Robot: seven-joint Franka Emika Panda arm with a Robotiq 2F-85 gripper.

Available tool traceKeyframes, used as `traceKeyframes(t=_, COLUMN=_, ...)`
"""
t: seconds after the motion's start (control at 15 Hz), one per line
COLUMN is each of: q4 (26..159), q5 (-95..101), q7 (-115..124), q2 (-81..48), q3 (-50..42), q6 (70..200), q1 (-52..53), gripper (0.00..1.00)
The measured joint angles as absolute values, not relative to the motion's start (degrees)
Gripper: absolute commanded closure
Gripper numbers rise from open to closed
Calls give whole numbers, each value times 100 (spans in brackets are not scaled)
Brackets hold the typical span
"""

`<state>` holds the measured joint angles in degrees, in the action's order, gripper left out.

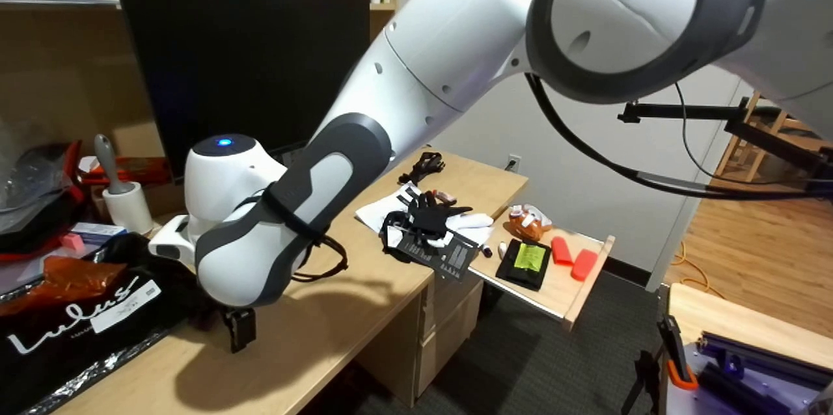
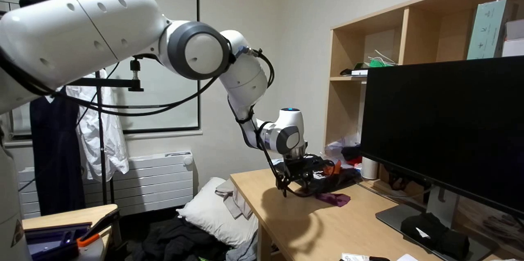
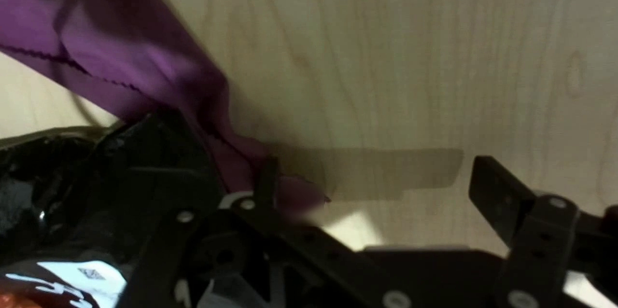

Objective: Move the black gloves to the right then move the white object to the right then move the purple cloth to the right

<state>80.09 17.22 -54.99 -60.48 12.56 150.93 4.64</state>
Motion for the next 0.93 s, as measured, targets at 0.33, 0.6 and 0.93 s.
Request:
traceKeyframes(t=0.33, q4=7303, q5=1722, q7=-5500, q2=-6426, q3=1230, q6=14682, q1=563, gripper=39)
traceKeyframes(t=0.6, q4=6987, q5=1722, q7=-5502, q2=-6595, q3=1196, q6=14387, q1=629, gripper=66)
traceKeyframes(t=0.93, q4=6917, q5=1663, q7=-5503, q2=-6657, q3=1157, q6=14318, q1=596, gripper=92)
